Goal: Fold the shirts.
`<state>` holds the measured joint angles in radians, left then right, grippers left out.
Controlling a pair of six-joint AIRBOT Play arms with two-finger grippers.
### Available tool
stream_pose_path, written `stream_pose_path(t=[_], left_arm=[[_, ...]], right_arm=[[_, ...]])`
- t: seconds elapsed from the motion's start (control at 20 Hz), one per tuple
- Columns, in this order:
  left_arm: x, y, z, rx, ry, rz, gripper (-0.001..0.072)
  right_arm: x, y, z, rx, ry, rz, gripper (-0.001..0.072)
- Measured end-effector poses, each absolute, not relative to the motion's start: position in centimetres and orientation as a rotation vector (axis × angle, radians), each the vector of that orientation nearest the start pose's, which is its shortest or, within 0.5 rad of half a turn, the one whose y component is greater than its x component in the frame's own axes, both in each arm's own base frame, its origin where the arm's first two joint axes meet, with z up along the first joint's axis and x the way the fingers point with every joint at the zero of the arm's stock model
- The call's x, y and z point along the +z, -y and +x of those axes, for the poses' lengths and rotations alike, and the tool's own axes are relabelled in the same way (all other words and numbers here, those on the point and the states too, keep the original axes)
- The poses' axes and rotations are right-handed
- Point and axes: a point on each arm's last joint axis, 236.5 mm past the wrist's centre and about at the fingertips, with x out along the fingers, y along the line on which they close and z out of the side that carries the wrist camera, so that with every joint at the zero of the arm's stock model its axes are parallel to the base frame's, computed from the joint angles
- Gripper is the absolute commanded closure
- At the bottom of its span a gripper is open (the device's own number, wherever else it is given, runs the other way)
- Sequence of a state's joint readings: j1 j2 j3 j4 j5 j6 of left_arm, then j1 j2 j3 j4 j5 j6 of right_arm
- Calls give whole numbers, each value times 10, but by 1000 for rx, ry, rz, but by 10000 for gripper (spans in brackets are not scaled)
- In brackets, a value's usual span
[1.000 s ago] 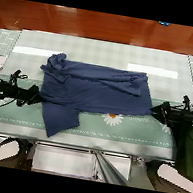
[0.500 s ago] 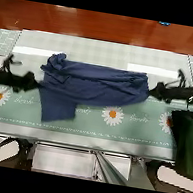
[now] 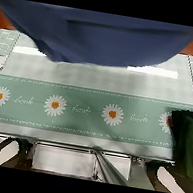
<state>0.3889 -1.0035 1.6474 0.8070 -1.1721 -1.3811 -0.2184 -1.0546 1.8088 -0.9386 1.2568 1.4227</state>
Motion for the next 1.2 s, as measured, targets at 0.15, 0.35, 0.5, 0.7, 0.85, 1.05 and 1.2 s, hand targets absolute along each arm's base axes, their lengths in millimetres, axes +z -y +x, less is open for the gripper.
stream_pose_path(t=[0.15,0.35,0.5,0.7,0.85,1.05,1.2], left_arm=[[454,20,329,-255,-172,-225,693],[510,45,243,-209,-5,-64,692],[524,36,179,-89,64,-9,692],[508,13,138,-9,31,-31,693],[461,4,155,9,-130,-72,692],[379,-1,212,26,-365,-120,693],[313,7,273,3,-510,-158,693]], right_arm=[[456,-58,309,321,-231,138,686],[490,-44,231,185,-118,36,685],[492,-33,187,101,-105,17,686],[472,-28,160,57,-175,21,686],[448,-25,166,47,-259,40,686],[381,-28,206,96,-455,105,686],[311,-30,253,135,-616,180,686]])
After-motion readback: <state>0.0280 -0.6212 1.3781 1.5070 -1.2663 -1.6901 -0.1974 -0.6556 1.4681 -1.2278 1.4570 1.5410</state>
